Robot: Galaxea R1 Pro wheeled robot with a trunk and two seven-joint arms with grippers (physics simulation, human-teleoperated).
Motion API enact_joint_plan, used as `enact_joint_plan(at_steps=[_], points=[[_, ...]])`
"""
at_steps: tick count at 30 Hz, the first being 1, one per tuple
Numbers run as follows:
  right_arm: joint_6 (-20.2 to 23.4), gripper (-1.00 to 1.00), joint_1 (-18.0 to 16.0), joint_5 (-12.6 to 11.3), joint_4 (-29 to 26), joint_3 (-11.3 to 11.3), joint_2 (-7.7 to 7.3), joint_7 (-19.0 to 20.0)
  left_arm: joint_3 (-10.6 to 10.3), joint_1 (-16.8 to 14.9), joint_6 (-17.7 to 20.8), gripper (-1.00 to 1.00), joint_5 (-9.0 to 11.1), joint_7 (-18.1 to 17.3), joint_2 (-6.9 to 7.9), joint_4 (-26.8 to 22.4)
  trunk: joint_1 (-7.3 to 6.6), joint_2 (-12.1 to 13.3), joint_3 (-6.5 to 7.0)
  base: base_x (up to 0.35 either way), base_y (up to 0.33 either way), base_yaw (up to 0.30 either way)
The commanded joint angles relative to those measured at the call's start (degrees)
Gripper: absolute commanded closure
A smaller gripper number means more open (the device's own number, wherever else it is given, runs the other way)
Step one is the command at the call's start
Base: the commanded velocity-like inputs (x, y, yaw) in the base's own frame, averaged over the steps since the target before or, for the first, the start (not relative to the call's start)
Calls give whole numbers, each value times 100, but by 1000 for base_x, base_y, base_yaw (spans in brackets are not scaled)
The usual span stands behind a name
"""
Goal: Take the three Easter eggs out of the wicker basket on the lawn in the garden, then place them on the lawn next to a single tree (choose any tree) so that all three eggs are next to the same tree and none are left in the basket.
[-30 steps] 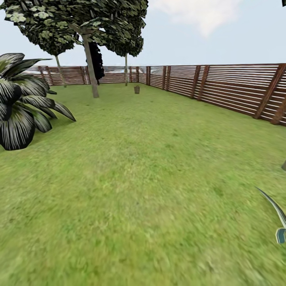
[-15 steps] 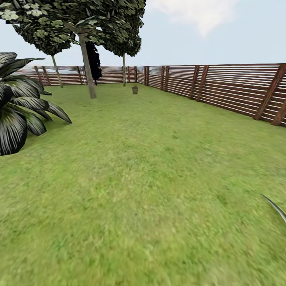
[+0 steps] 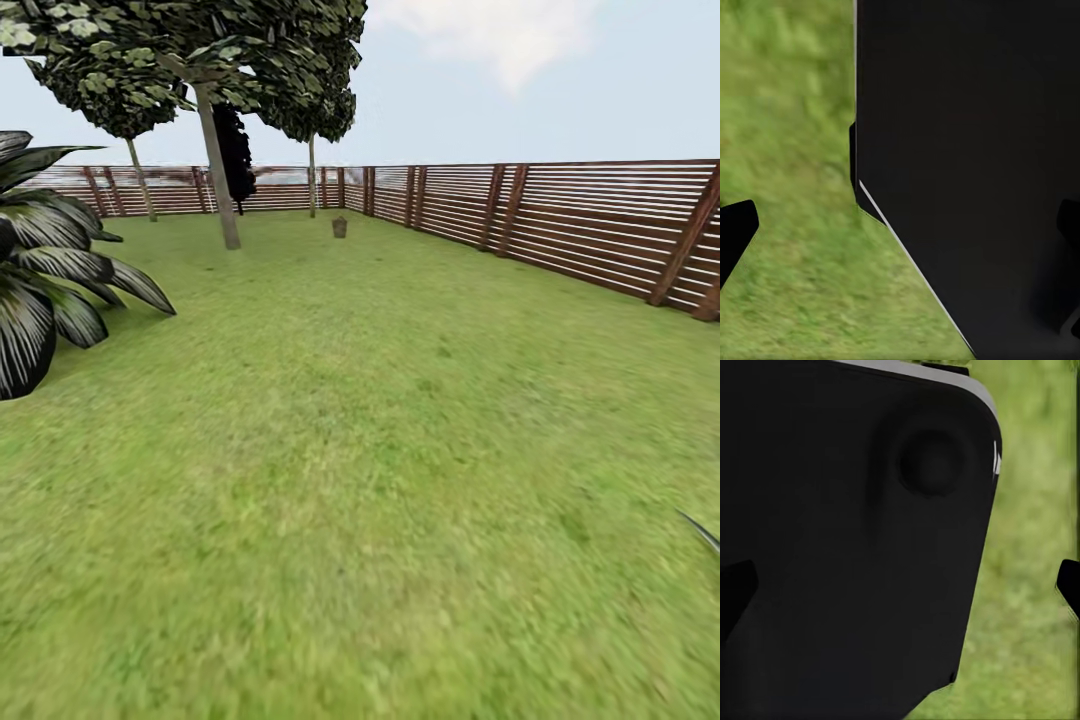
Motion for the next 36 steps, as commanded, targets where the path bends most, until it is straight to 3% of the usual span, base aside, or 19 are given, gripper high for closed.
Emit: enact_joint_plan(at_steps=[1, 36], points=[[-15, -100, -3, 51, 5, 6, 0, 2, 37, 5, 13, -100, 7, -4, -1, -16, 4, -1, -4, 340, 0, 0], [6, -100, -3, 104, 30, 49, 17, 12, 37, 5, 13, -100, 7, -3, -1, -16, 4, -1, -4, 340, 0, 0]])
